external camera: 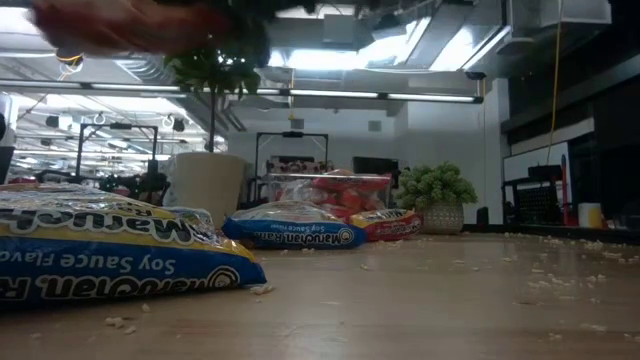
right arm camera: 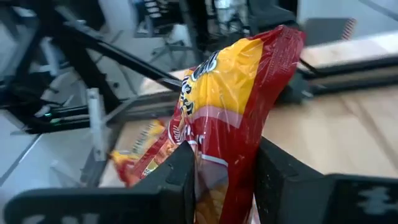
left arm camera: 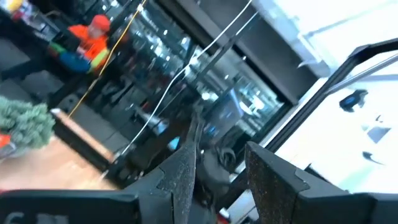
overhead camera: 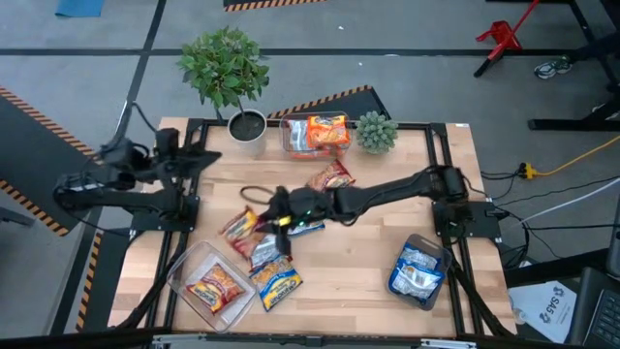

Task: Sort Maruchan noodles
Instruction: Put the red noodle pack into the bottom transparent bin

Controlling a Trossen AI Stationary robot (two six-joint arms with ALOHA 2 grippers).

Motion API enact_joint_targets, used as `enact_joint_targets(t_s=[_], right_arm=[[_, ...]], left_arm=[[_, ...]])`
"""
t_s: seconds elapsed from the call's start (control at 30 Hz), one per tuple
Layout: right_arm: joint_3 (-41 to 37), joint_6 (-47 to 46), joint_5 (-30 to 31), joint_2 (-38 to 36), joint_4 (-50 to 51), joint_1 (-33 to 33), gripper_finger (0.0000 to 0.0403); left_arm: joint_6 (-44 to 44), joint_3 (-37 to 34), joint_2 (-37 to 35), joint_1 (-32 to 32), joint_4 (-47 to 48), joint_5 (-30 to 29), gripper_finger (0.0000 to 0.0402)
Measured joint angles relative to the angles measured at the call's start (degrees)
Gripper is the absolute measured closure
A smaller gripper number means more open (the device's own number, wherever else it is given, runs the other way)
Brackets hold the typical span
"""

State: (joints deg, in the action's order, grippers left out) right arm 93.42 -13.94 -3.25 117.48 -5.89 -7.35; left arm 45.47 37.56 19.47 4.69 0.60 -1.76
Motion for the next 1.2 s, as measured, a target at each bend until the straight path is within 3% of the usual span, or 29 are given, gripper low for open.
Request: enact_joint_targets(t_s=[0.3,0.57,0.9,1.2], right_arm=[[15.23,0.89,-3.82,11.35,-0.16,-4.75,0.031],[18.98,1.84,-1.36,16.8,0.19,-8.68,0.031],[19.09,22.29,1.22,17.89,2.75,-9.91,0.031],[19.09,37.03,-5.3,17.89,2.64,-9.87,0.031]], left_arm=[[-1.04,0.05,-6.51,0.0,1.44,-0.72,0.0267],[-1.03,0.04,-7.66,0.0,6.27,-0.62,0.0267],[-1.05,0.04,-7.66,0.0,6.8,-0.5,0.0267],[-1.05,0.04,-7.66,0.0,8.07,-0.55,0.0267]])
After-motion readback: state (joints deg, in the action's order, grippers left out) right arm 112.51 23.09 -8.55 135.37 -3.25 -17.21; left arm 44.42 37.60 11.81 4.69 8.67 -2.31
